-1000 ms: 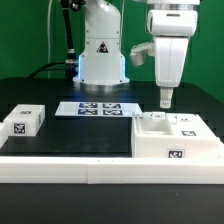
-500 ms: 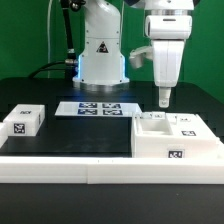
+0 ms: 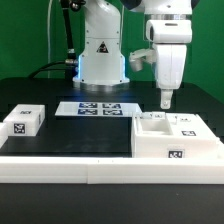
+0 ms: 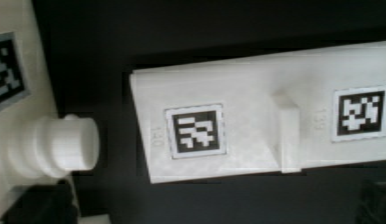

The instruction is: Assemble cabinet

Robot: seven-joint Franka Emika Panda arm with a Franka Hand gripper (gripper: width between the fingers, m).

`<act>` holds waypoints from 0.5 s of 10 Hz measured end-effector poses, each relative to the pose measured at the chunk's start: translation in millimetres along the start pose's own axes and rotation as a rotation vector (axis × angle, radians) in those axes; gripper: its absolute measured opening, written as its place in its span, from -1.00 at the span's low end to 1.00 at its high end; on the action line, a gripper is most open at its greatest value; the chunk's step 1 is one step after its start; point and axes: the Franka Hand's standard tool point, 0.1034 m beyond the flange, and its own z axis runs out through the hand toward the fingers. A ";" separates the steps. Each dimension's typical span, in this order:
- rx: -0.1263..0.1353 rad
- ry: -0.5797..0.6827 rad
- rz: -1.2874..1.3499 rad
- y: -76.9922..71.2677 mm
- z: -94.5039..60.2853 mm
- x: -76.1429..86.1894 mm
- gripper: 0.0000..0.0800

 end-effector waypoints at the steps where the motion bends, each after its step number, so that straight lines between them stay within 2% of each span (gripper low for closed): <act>1: 0.000 0.000 0.000 -0.1 0.1 0.0 0.99; 4: 0.010 0.007 -0.002 -13.0 9.8 -0.4 0.99; 5: 0.002 0.017 -0.003 -18.0 13.2 0.5 0.99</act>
Offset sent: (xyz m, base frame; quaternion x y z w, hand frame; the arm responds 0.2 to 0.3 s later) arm -0.0272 0.0092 -0.0135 -0.0011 0.0221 0.0000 0.9998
